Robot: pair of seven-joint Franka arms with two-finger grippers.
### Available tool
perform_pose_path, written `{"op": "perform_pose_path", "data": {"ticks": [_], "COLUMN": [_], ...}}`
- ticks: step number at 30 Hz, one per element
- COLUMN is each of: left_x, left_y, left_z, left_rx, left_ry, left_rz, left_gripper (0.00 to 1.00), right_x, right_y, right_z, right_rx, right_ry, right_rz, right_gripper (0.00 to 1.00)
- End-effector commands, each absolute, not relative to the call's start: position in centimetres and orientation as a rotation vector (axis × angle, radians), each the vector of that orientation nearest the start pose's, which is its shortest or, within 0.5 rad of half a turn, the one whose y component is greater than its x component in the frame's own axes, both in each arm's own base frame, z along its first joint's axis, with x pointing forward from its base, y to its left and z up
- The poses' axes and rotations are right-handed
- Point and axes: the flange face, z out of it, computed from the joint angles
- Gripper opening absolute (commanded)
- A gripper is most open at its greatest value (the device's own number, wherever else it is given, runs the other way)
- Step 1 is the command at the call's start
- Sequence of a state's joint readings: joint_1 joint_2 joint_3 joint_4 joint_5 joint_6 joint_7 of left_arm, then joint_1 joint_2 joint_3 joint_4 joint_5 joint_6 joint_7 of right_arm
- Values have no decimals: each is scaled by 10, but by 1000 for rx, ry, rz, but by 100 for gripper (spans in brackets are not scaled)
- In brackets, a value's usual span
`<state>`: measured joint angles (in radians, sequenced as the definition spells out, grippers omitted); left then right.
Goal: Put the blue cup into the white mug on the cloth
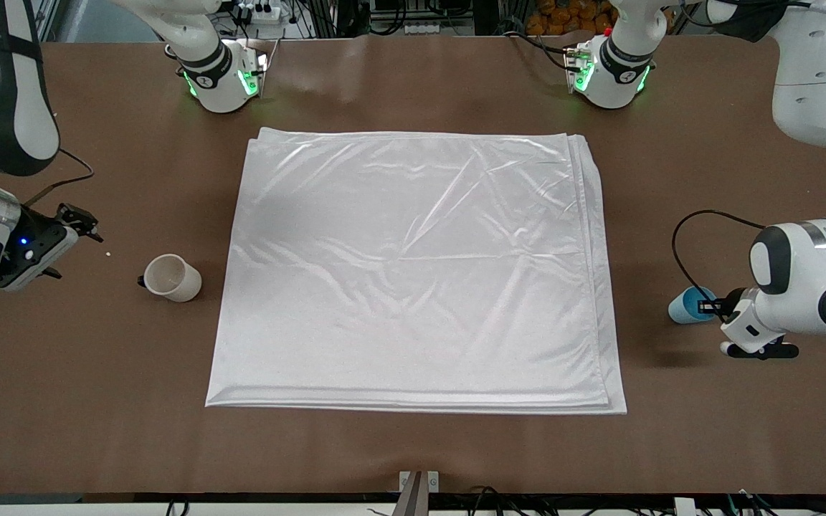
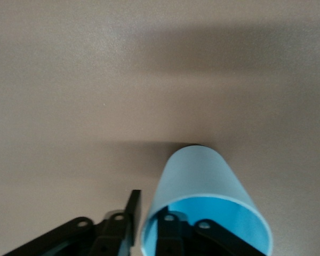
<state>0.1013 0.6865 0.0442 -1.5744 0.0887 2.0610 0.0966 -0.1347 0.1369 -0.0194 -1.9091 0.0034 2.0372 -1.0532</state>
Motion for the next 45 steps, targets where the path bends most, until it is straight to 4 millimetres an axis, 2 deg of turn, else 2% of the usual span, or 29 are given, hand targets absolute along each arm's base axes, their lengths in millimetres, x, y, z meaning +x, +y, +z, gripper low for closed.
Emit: {"op": "perform_pose_path", "data": {"ticks": [1, 5, 13, 19, 23, 26, 36, 42, 45], "left_x": [676, 679, 683, 684, 684, 683, 681, 675, 673], "left_y": [97, 89, 94, 85, 84, 85, 84, 79, 76], "left_z": [231, 237, 278, 292, 294, 300, 325, 362, 370], "left_rx": [-3043, -3046, -3050, -3067, -3089, -3089, -3108, -3121, -3142], "left_ry": [37, 40, 51, 46, 28, 24, 6, -35, -60], "left_rz": [289, 271, 184, 166, 161, 164, 140, 114, 118], "left_gripper": [0, 0, 0, 0, 0, 0, 0, 0, 0], "right_x": [587, 593, 601, 593, 585, 578, 576, 575, 575], "right_y": [-102, -103, -107, -108, -109, -113, -119, -119, -117], "right_z": [408, 393, 351, 326, 306, 289, 262, 237, 226], "right_rx": [-2727, -2673, -2524, -2452, -2398, -2384, -2353, -2282, -2232], "right_ry": [-1575, -1695, -1891, -1969, -2065, -2092, -2105, -2153, -2205], "right_rz": [25, 49, 75, 83, 50, 37, 49, 61, 55], "right_gripper": [100, 100, 100, 100, 100, 100, 100, 100, 100]}}
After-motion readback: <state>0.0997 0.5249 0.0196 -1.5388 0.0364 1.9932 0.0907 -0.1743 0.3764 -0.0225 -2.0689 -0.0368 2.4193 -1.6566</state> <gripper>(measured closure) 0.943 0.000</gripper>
